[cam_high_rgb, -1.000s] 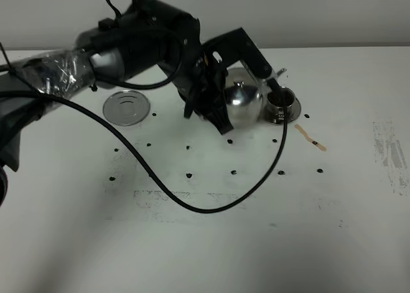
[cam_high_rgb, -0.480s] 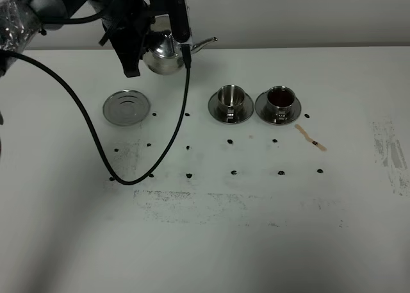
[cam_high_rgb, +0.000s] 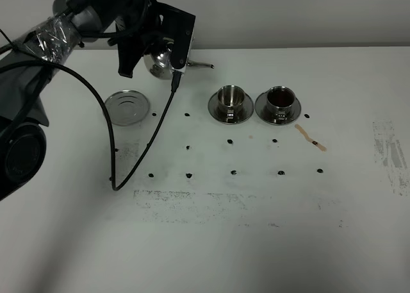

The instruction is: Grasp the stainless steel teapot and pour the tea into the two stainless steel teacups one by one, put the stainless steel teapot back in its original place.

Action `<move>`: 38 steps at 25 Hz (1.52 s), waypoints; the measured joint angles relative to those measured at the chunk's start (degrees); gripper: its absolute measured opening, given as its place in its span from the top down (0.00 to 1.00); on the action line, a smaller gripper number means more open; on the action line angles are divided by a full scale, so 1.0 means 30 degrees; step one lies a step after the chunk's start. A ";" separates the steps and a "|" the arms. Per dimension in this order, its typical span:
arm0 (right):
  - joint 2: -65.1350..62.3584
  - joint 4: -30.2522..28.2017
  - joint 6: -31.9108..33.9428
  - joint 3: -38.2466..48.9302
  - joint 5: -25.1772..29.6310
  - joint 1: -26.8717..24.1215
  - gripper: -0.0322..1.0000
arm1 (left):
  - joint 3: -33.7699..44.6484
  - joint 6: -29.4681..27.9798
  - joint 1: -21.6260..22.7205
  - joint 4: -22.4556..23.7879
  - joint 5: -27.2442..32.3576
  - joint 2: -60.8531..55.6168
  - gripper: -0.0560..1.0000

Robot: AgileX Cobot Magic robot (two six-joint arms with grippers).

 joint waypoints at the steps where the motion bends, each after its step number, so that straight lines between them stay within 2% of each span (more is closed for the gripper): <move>1: 0.0000 0.0000 0.0000 0.0000 0.0000 0.0000 0.52 | 0.0001 0.0102 -0.0093 0.0075 -0.0104 0.0079 0.76; 13: 0.0000 0.0000 0.0017 0.0000 0.0000 0.0000 0.52 | -0.0023 0.0507 -0.1520 0.2471 -0.1030 0.0900 0.76; 25: 0.0000 0.0000 0.0017 0.0000 0.0000 0.0000 0.52 | -0.0023 0.0490 -0.2229 0.5182 -0.1478 0.1033 0.76; 38: 0.0000 0.0000 0.0017 0.0000 0.0000 0.0000 0.52 | -0.0023 0.1334 -0.2710 0.6453 -0.2017 0.1051 0.76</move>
